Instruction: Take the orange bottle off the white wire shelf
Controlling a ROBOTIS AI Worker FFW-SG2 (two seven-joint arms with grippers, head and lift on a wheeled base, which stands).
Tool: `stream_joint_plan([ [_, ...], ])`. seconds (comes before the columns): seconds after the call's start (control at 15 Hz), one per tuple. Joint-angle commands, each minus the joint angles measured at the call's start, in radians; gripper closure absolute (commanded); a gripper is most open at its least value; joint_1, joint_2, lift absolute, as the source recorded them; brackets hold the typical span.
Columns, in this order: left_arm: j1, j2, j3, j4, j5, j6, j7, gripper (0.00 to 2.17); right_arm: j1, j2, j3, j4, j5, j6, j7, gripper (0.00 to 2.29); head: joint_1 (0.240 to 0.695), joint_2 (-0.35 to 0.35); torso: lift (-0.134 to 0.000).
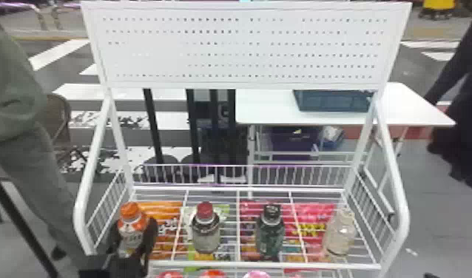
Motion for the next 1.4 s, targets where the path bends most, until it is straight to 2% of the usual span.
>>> stream_joint_plan([
  [0.0,0.099,0.001,0.003,-0.217,-0.006,0.117,0.000,0.70,-0.007,-0.001,0.004,0.008,0.002,0.000,0.000,0.15,0.499,0.000,0.000],
  [0.27,0.310,0.002,0.016,-0.608,-0.018,0.283,0.000,0.69,-0.016,-0.001,0.010,0.020,0.002,0.000,0.000,0.15,0.499,0.000,0.000],
  [0.53,0.533,0.015,0.037,-0.866,-0.018,0.326,-0.033,0.69,-0.026,-0.002,0.011,0.034,-0.002,0.000,0.000,0.15,0.499,0.000,0.000],
  [0.67,0.580,0.033,0.043,-0.876,-0.024,0.249,-0.028,0.70,-0.032,-0.004,0.019,0.038,-0.005,0.000,0.000,0.15,0.499,0.000,0.000],
  [0.8,0.623,0.034,0.056,-0.879,-0.026,0.200,-0.020,0.70,-0.032,-0.005,0.022,0.038,-0.005,0.000,0.000,0.15,0.499,0.000,0.000],
  [1.33,0.671,0.036,0.074,-0.928,-0.024,0.225,-0.010,0.69,-0.009,-0.002,0.022,0.022,-0.003,-0.003,0.002,0.15,0.499,0.000,0.000],
])
